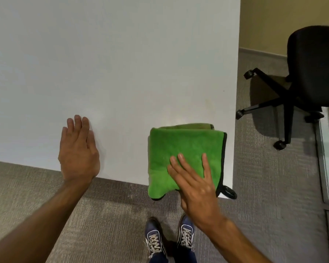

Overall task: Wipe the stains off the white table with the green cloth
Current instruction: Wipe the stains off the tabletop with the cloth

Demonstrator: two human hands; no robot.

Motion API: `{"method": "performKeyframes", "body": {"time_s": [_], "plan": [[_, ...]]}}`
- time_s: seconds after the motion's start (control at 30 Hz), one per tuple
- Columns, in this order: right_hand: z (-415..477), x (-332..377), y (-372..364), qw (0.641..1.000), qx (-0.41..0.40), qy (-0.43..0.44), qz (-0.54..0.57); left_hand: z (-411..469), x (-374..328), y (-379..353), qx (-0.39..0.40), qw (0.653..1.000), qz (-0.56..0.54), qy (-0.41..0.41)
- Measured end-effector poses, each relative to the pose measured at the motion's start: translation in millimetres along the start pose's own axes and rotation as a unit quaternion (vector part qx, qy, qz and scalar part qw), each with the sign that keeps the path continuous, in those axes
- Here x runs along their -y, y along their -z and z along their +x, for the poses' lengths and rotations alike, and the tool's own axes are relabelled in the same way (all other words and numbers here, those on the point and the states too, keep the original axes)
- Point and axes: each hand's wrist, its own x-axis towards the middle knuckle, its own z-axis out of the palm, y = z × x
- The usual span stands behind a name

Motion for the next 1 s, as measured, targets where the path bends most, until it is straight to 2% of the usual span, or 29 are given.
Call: {"method": "performKeyframes", "body": {"time_s": [0.1,0.23,0.37,0.47,0.57,0.63,0.77,1.0], "plan": [[12,-7,4,0.999,0.022,0.007,-0.038,-1,-3,1,0.010,1.000,-0.007,0.008],[44,-15,3,0.995,0.052,-0.026,-0.078,0,-5,1,0.042,0.998,0.045,-0.011],[85,-27,-4,0.993,0.033,-0.079,-0.081,-1,-27,1,0.065,0.995,0.073,-0.031],[126,-44,-10,0.991,0.008,-0.110,-0.075,-1,-66,-6,0.060,0.995,0.023,-0.079],[162,-63,-15,0.988,-0.010,-0.131,-0.081,4,-97,-15,0.059,0.995,-0.037,-0.072],[171,-66,-15,0.988,-0.016,-0.136,-0.072,5,-104,-20,0.047,0.997,-0.010,-0.067],[142,-52,-4,0.993,-0.001,-0.116,-0.022,4,-103,-21,0.036,0.996,0.016,-0.081],[-20,-5,12,0.998,0.006,-0.056,-0.021,5,-105,-20,0.033,0.996,0.035,-0.081]]}}
